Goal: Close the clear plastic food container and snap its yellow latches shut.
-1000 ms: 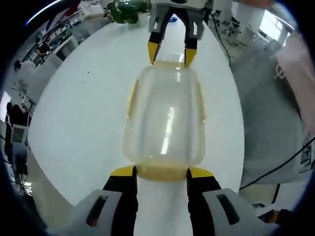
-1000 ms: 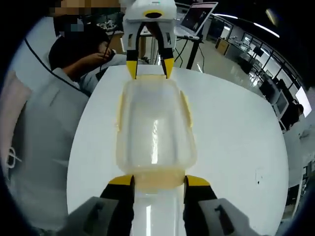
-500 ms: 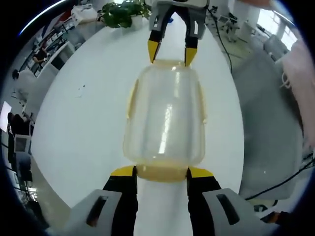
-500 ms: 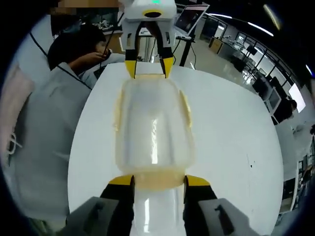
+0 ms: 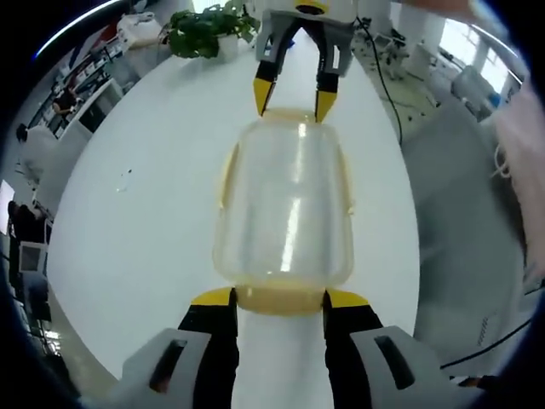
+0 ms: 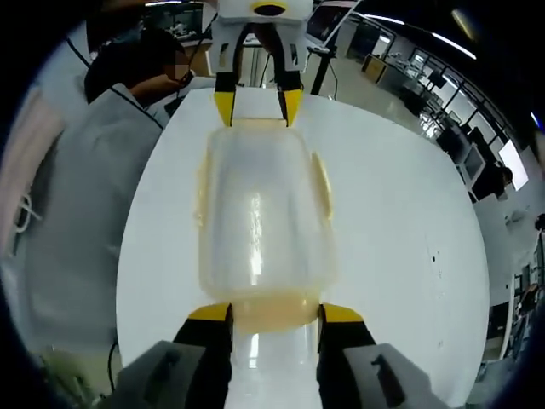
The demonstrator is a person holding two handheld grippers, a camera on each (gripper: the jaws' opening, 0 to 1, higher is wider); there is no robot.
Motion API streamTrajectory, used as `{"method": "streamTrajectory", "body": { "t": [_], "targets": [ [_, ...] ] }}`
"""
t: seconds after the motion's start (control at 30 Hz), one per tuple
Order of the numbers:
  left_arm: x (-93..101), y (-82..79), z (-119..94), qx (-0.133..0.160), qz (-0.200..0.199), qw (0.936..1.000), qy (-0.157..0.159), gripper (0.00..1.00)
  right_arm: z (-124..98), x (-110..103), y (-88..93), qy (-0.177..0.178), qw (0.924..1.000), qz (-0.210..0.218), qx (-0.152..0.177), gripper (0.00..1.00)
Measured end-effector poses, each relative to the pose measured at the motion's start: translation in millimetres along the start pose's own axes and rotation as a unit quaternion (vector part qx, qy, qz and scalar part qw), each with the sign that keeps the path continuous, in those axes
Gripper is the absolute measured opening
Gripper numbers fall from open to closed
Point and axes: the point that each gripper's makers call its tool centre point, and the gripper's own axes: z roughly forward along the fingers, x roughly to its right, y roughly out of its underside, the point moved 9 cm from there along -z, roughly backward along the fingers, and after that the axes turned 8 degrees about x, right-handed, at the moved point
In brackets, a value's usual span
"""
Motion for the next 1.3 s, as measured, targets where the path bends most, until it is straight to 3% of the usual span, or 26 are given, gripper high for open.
{"method": "streamTrajectory", "body": {
  "t": [0.57,1.3],
  "targets": [
    [-0.7,-38.0,31.3,0.009,0.010,0.9999,0.010,0.37,-17.3,3.1,42.6,0.004,0.9994,0.013,-0.030,0.36],
    [-0.2,-64.7,66.5,0.028,-0.001,0.9994,0.022,0.37,-31.1,8.0,81.1,-0.002,0.9981,0.022,-0.057,0.36]
  ]
}}
